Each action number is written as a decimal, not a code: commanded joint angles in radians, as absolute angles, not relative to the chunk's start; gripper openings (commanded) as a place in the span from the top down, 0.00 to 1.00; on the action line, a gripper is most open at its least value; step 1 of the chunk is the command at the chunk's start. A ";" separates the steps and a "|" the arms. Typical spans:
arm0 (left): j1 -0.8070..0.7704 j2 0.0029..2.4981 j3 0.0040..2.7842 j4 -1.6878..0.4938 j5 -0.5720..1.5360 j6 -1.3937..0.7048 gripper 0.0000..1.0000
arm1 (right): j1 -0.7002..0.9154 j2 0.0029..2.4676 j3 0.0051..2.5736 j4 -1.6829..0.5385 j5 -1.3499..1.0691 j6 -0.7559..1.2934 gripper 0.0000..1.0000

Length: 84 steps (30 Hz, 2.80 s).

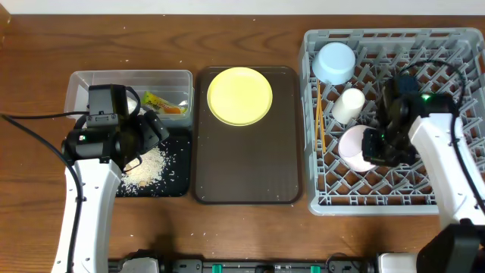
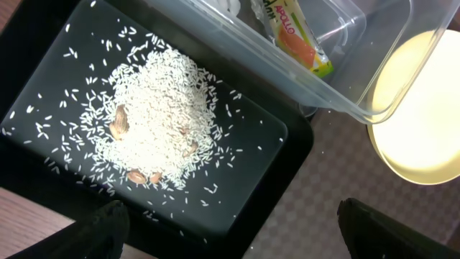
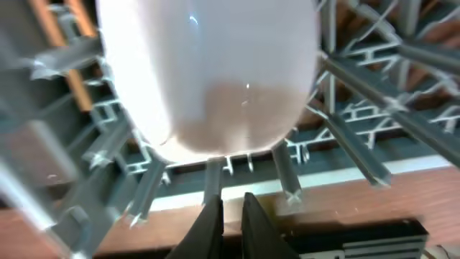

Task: Sort waste into correct bins and load items into the dishwasher rack
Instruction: 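Push the pink item upright into the rack slots with the right gripper, then move the right gripper left toward the yellow plate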

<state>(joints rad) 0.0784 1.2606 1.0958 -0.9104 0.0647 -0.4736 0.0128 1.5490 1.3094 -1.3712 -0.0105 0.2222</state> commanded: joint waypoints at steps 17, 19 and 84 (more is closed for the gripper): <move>0.082 1.262 1.110 -0.912 0.059 -0.468 0.04 | 0.237 1.538 1.433 -0.949 -0.693 0.212 0.01; 0.082 1.262 1.110 -0.912 0.059 -0.468 0.04 | 0.288 1.538 1.396 -0.867 -0.692 0.216 0.01; 0.082 1.262 1.110 -0.912 0.059 -0.468 0.04 | 0.517 2.017 1.675 -0.617 0.224 0.192 0.62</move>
